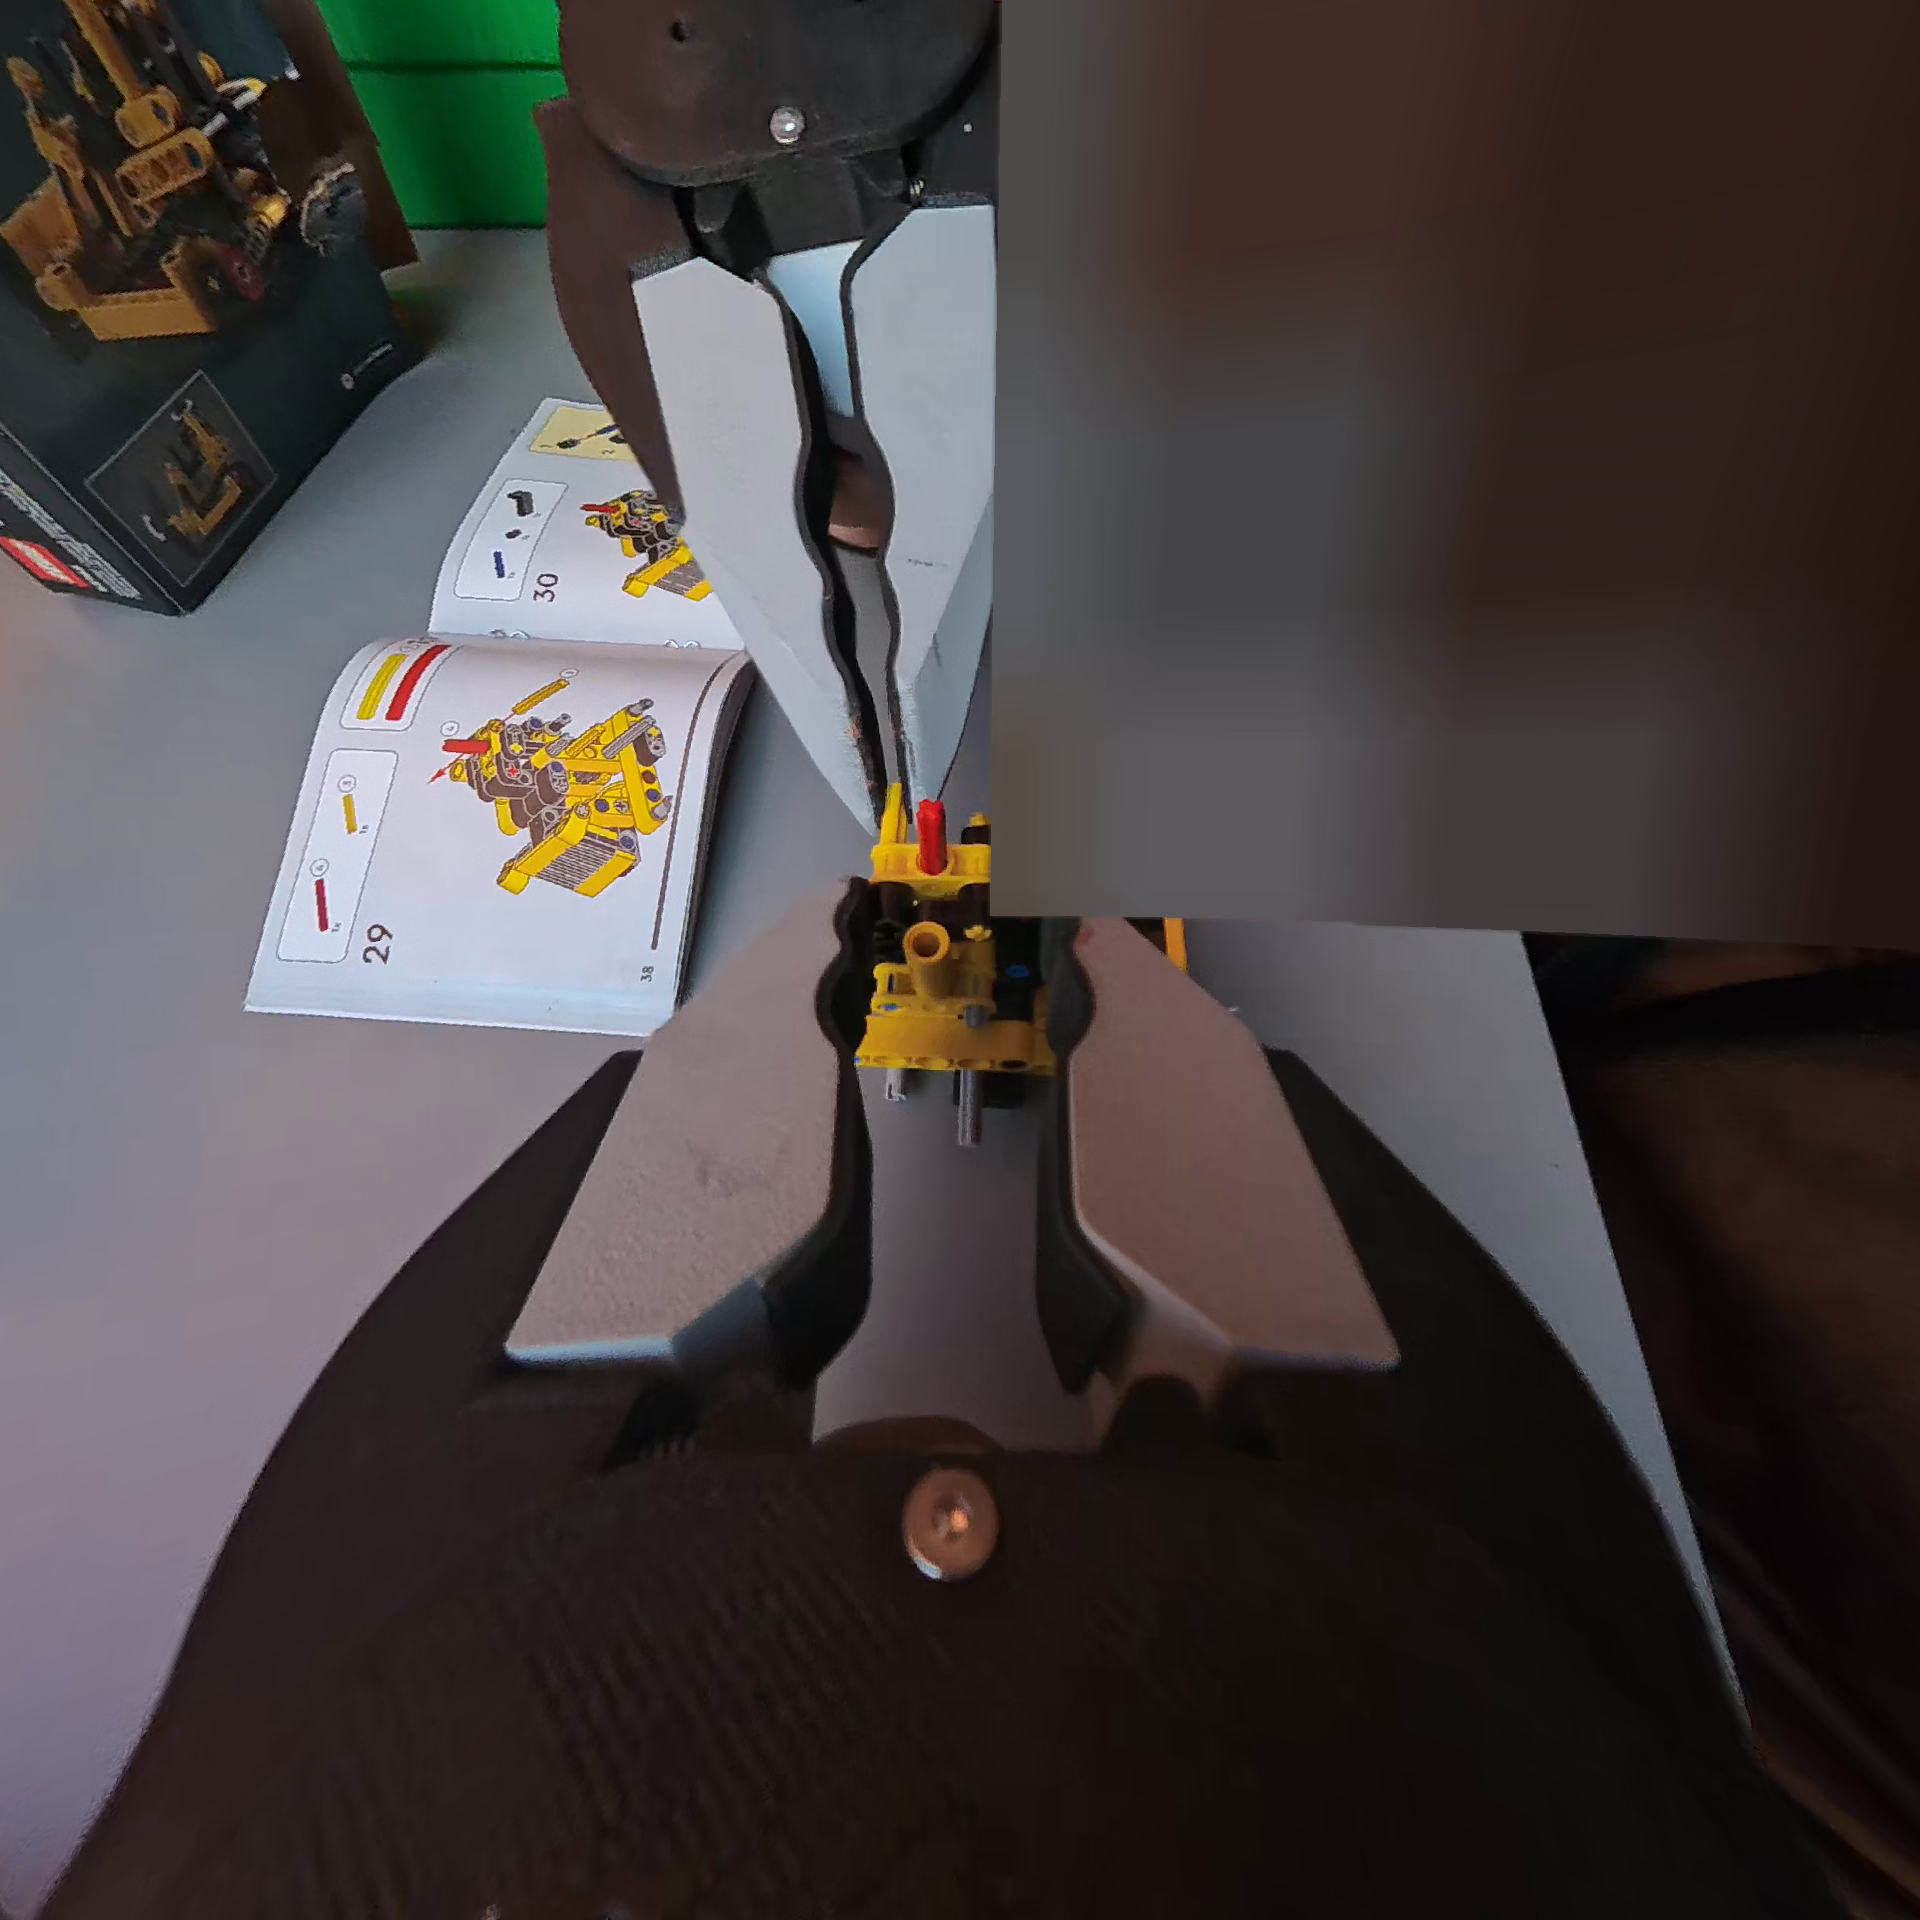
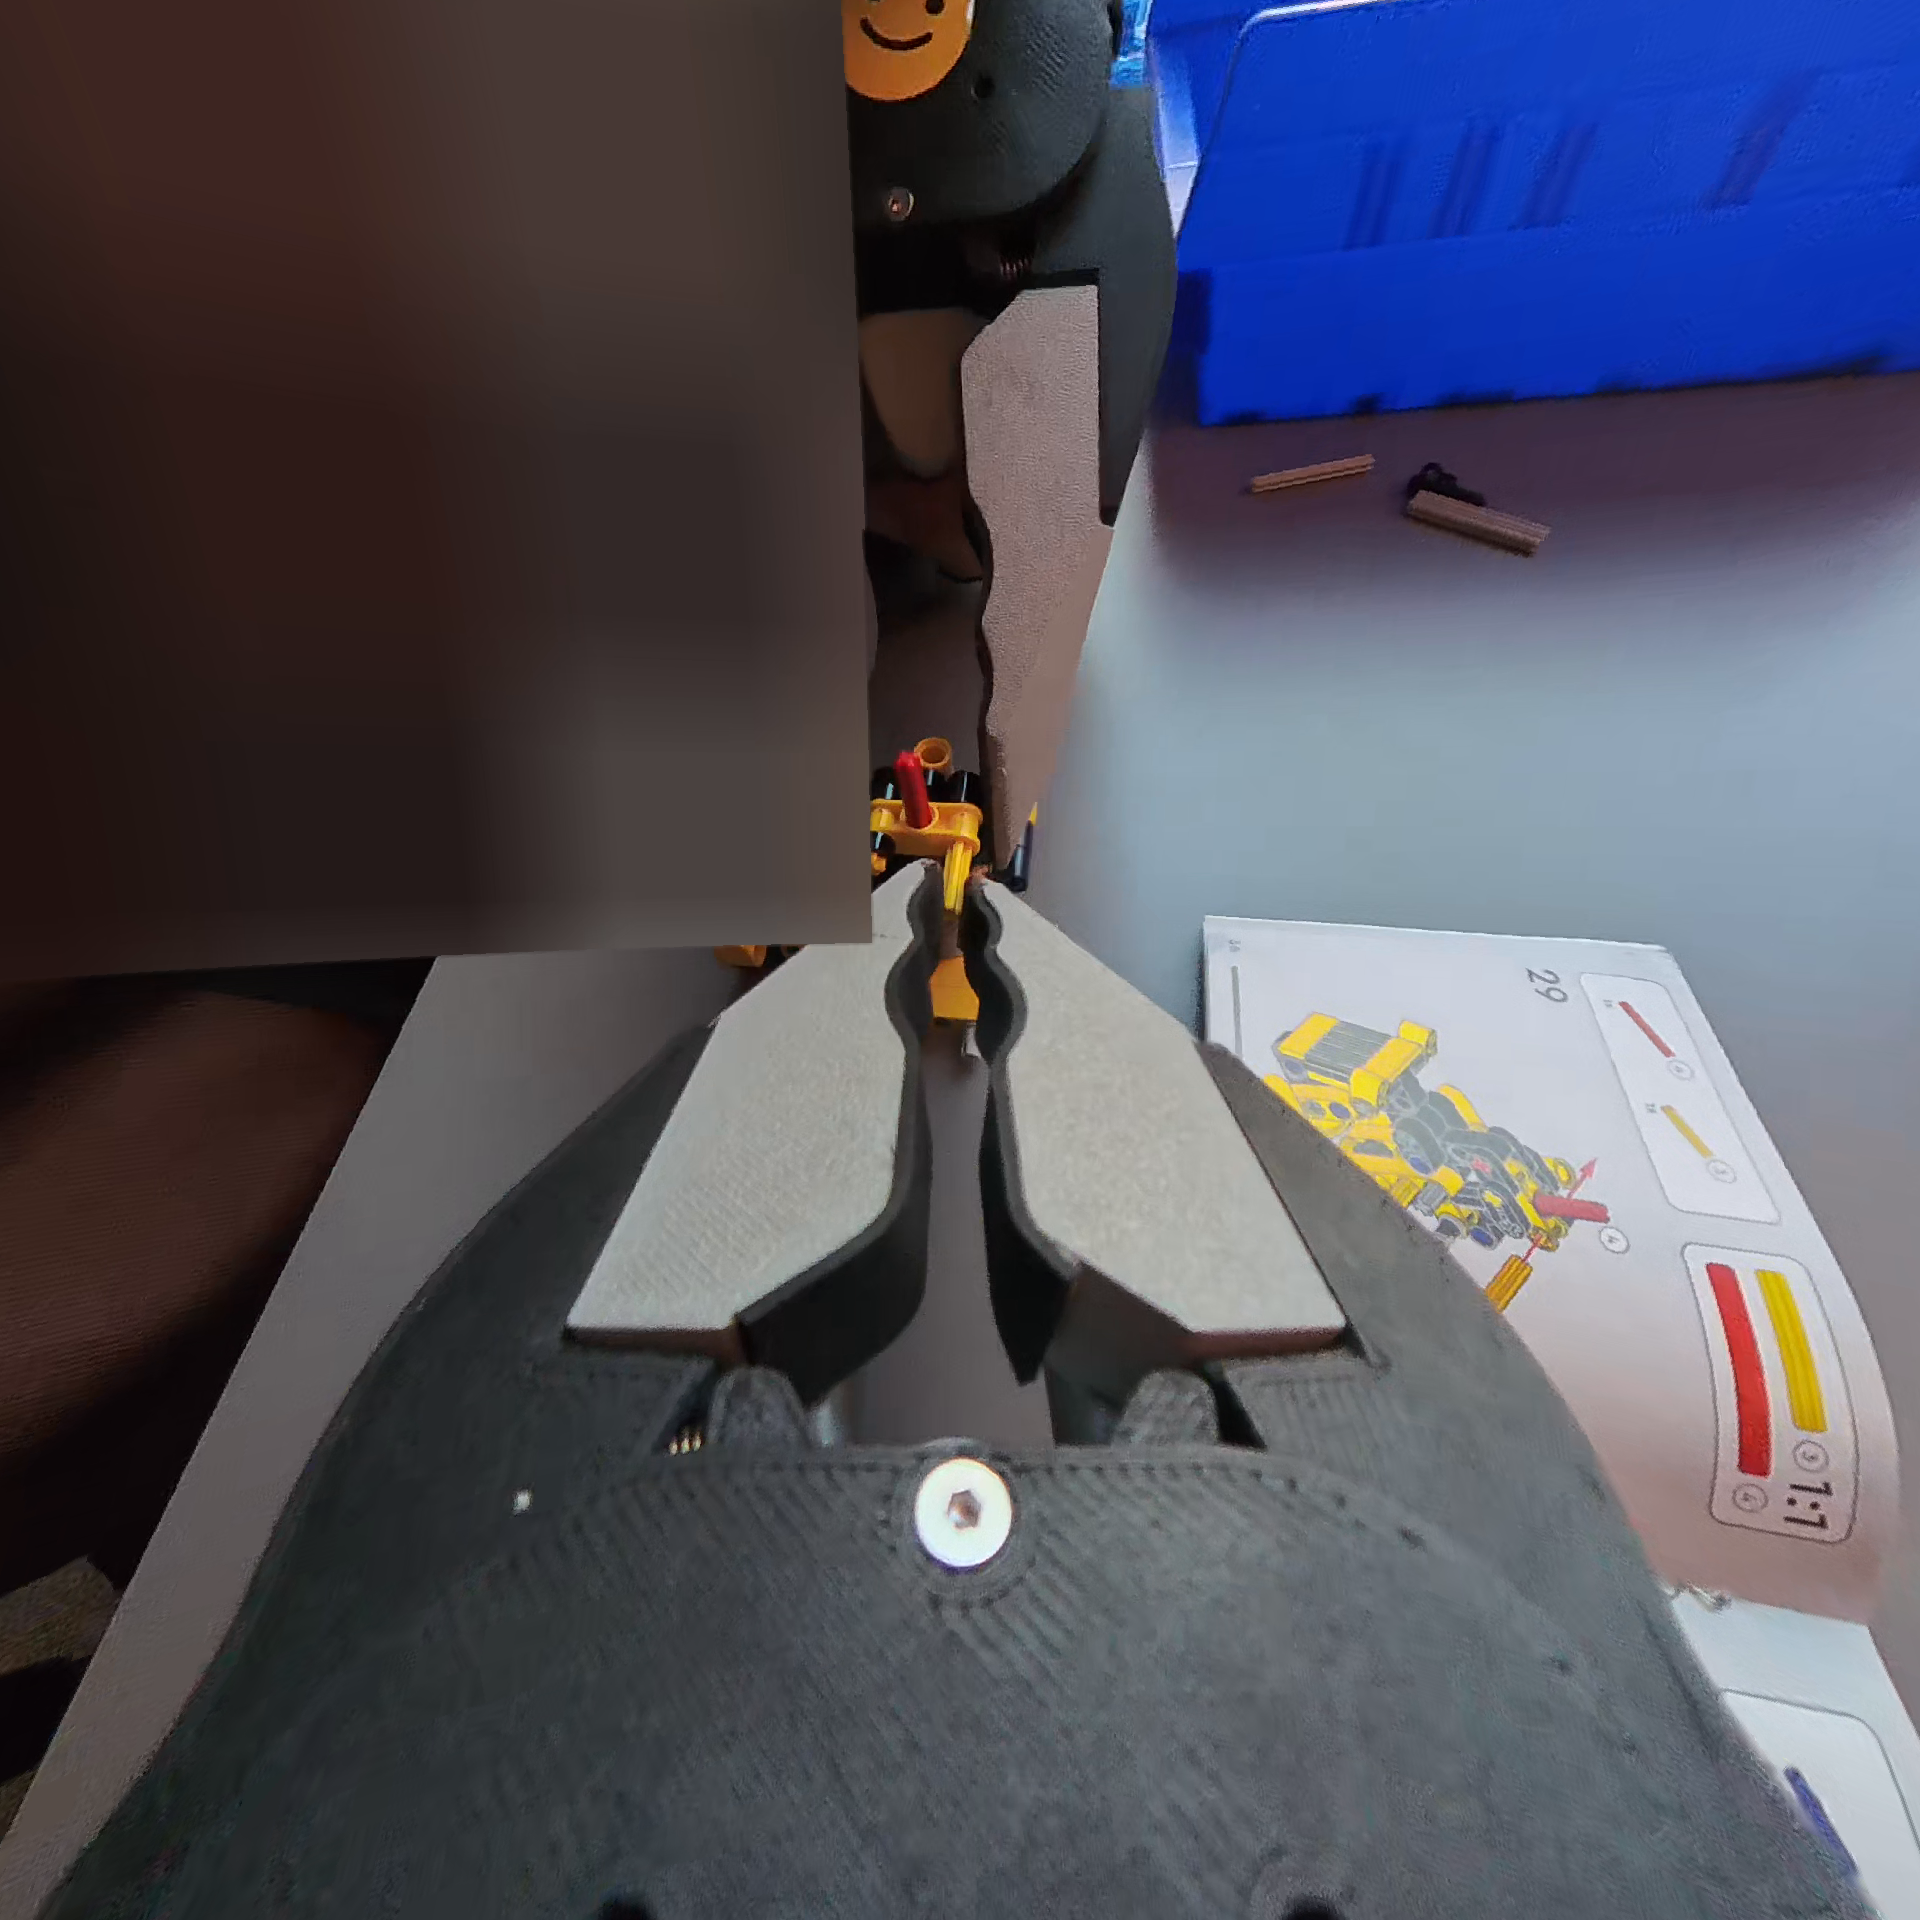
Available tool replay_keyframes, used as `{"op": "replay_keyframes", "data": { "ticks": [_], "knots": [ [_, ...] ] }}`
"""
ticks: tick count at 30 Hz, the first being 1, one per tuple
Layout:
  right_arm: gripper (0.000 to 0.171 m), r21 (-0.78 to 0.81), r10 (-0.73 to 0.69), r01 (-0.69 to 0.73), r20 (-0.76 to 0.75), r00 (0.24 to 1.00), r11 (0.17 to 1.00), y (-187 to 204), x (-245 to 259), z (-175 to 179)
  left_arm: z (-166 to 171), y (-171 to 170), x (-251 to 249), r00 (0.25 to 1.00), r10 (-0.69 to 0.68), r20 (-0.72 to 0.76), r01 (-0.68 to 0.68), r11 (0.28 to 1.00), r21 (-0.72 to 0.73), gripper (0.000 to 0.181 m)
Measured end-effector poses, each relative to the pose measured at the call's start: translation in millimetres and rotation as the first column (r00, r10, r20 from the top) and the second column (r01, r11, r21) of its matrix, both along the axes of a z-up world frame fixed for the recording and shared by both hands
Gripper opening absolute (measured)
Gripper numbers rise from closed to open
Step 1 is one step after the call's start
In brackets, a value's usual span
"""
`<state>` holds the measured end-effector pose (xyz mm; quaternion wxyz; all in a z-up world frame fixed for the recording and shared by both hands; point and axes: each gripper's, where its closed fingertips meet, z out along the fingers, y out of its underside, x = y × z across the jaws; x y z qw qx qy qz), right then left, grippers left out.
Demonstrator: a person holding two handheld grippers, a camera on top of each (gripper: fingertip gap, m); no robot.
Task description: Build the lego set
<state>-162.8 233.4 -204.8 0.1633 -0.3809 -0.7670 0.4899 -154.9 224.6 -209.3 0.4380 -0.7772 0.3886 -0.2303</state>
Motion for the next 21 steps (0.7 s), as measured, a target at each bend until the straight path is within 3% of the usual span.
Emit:
{"op": "replay_keyframes", "data": {
  "ticks": [12, 21],
  "knots": [
    [0.000, 0.124, 0.109, -0.103, -0.040, 0.993, 0.987, -8.4, 6.3, 0.3, 0.0, -6.0, 9.7, 0.998, -0.062, -0.008, 0.061, 0.998, -0.008, 0.029],
    [0.003, 0.064, 0.089, -0.087, -0.042, 0.995, 0.994, -6.4, 7.0, 1.3, -0.1, -4.1, 7.5, 0.998, -0.049, 0.029, 0.049, 0.999, 0.005, 0.031]
  ]
}}
